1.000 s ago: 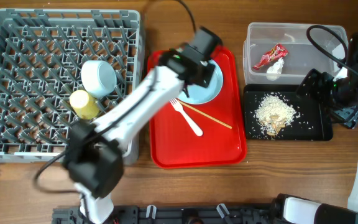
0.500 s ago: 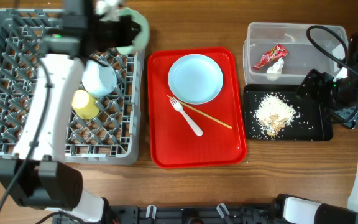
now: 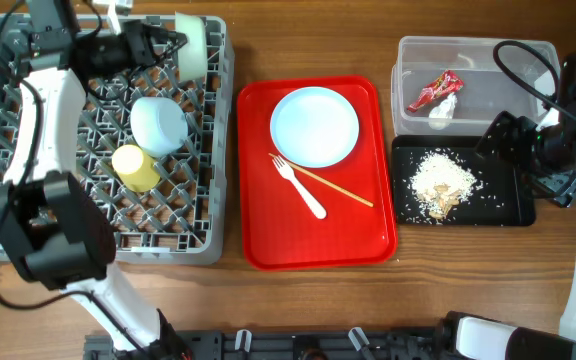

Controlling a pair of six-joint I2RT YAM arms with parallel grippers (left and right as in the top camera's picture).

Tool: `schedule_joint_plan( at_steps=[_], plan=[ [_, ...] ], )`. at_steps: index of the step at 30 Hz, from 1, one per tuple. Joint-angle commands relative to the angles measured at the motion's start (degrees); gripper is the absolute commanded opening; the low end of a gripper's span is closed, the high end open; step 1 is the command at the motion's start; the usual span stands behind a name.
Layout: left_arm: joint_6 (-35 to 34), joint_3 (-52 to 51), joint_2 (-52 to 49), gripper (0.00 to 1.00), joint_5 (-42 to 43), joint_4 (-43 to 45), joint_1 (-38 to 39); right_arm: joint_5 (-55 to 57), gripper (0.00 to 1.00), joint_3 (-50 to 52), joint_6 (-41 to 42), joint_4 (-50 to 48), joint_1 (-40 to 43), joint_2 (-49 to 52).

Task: Sort waste into correct bins and load items into the dishwasher rack

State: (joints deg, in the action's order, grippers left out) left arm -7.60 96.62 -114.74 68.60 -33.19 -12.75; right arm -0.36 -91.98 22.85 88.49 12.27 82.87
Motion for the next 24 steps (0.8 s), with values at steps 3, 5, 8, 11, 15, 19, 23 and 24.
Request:
schedule_joint_plan(
  at_steps=[3, 5, 8, 11, 15, 19, 23, 24],
  plan=[
    [0.5, 0.2, -5.4, 0.04, 5.4, 0.2, -2.8, 0.4, 1.00, -1.0, -0.3, 0.0, 0.2, -1.1],
    [0.5, 0.2, -6.6, 0.04, 5.3, 0.2, -3.3, 0.4, 1.00, -1.0, -0.3, 0.1, 0.2, -1.1],
    [0.5, 0.2, -8.0, 0.04, 5.3, 0.3, -4.3, 0.4, 1.00, -0.9, -0.3, 0.1, 0.2, -1.1],
    [0.5, 0.2, -8.4, 0.04, 5.3, 0.2, -5.5, 0.4, 1.00, -0.9, -0.3, 0.1, 0.2, -1.1],
    [0.5, 0.2, -8.4, 0.04, 5.3, 0.1, -8.2, 0.4, 1.00, -0.9, -0.3, 0.1, 0.2, -1.1],
    [0.5, 0.2, -8.4, 0.11, 5.3, -1.0, -11.5, 0.4, 1.00, -1.0, -0.3, 0.1, 0.2, -1.1],
    [0.5, 0.2, -8.4, 0.73, 5.3, -2.9, -15.4, 0.4, 1.00, -1.0, -0.2, 0.3, 0.2, -1.1],
    [0.5, 0.2, -8.4, 0.87, 5.3, -3.9, -16.5, 0.4, 1.00, -0.9, -0.2, 0.3, 0.2, -1.1]
  ],
)
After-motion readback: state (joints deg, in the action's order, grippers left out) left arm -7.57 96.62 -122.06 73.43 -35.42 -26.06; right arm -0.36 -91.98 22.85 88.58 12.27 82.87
